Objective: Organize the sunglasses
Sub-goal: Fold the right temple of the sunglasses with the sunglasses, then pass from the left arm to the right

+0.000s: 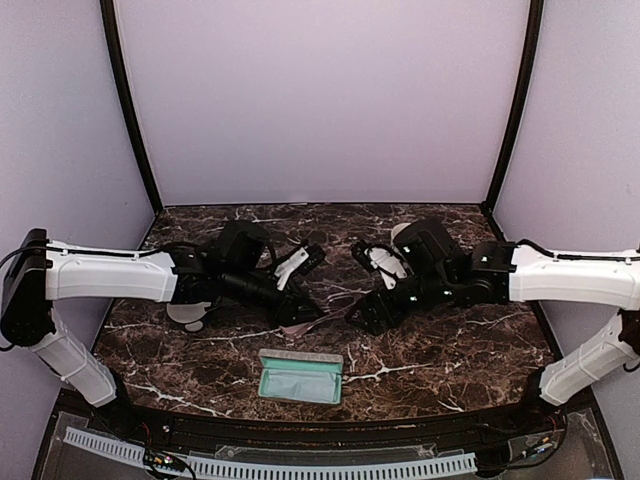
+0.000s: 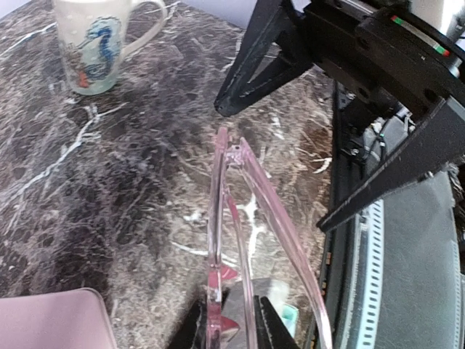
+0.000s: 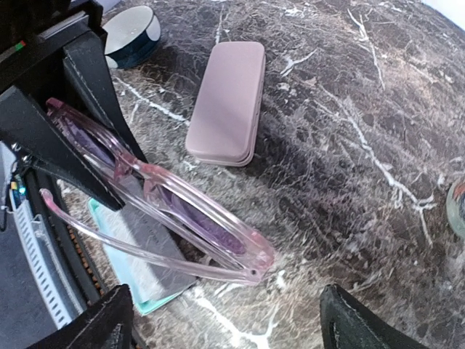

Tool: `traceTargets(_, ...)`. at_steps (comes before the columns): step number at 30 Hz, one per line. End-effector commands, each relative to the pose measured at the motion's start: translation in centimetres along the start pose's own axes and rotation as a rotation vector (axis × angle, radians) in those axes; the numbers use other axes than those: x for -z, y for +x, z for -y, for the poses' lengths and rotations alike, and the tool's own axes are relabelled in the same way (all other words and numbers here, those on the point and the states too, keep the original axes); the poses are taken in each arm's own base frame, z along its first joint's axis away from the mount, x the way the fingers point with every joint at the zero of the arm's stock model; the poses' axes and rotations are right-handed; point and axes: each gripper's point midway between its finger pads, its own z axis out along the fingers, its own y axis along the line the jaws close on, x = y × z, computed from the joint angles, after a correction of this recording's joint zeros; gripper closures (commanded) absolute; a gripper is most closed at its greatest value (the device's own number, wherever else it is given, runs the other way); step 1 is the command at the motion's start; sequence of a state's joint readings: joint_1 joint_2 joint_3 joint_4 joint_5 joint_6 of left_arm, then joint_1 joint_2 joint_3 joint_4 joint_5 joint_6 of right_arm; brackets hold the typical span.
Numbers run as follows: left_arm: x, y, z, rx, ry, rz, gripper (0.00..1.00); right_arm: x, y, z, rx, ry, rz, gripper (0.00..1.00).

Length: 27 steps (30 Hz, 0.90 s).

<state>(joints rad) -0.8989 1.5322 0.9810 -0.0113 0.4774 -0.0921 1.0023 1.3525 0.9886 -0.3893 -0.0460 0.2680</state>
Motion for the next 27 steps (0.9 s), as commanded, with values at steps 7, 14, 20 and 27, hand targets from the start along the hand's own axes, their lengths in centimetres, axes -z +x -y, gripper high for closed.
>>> traceTargets(7, 3.0, -1.5, 6.5, -0.055, 0.324, 0.077, 0.79, 3.1, 1.2, -4.8, 0.189, -0.307, 0.022, 0.05)
traceTargets(14, 3.3, -1.5, 7.5, -0.042, 0.375, 0.077, 0.78, 2.8, 0.9, -6.9, 0.218, -0.436, 0.026, 0.13)
traceTargets(20, 2.9, -0.9, 7.9, -0.031, 0.406, 0.047, 0.78, 2.7, 0.8, -8.0, 0.224, -0.505, 0.02, 0.3)
traceTargets(27, 2.5, -0.4, 8.0, -0.025, 0.42, 0.027, 0.78, 2.7, 1.1, -8.3, 0.226, -0.535, 0.021, 0.4)
